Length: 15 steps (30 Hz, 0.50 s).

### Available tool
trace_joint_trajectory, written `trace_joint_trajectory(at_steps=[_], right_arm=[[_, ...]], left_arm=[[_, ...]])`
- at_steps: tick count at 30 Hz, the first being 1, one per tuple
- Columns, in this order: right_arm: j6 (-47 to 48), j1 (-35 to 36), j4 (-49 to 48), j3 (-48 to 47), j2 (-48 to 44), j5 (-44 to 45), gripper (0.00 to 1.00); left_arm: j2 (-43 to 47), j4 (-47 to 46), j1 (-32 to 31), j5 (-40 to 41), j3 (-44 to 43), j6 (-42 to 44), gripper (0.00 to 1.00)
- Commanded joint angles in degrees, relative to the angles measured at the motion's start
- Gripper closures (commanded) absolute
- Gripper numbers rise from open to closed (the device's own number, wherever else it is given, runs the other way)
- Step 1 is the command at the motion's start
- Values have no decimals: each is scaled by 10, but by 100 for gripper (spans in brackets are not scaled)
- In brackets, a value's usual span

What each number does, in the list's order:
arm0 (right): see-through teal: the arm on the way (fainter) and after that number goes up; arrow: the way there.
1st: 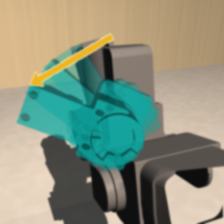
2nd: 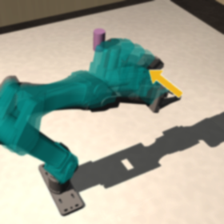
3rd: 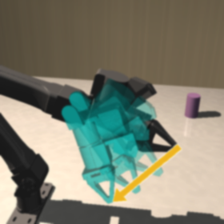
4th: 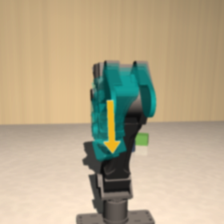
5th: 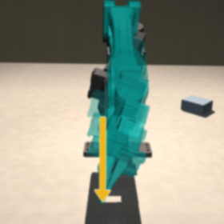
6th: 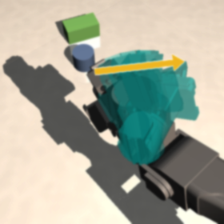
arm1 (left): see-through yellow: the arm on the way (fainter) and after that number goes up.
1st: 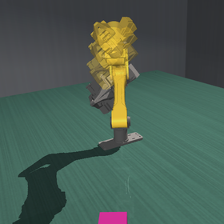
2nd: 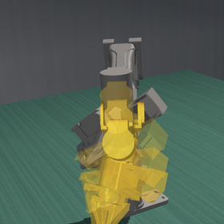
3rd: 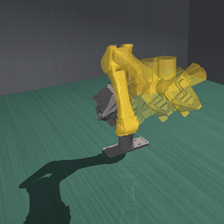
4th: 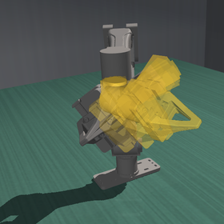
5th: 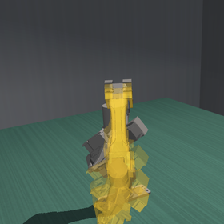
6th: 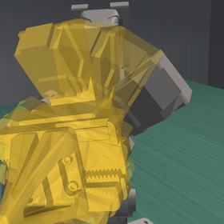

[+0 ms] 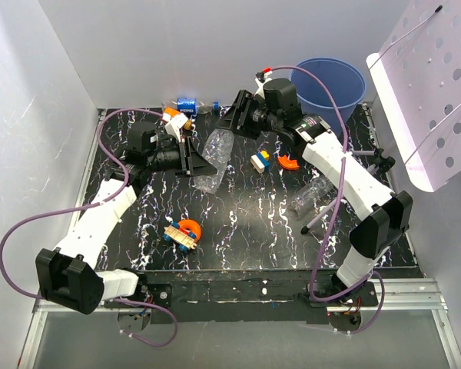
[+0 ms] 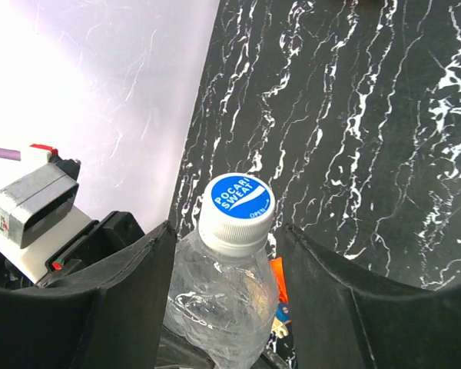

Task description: Put the plastic bottles in the bin

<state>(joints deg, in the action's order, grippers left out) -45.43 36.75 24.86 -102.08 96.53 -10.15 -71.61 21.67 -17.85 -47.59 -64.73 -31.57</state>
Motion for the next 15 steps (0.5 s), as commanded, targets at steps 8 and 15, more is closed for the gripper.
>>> trace_joint_trajectory(at_steps=[8,15], right_arm=[[-28,-15,-45,-20,4,5,70],[-33,-23,-40,-30,23,-15,58]], left_arm=[[45,-9,-3,-13,-5,13,100],[47,-8,-2,-6,0,17,100]])
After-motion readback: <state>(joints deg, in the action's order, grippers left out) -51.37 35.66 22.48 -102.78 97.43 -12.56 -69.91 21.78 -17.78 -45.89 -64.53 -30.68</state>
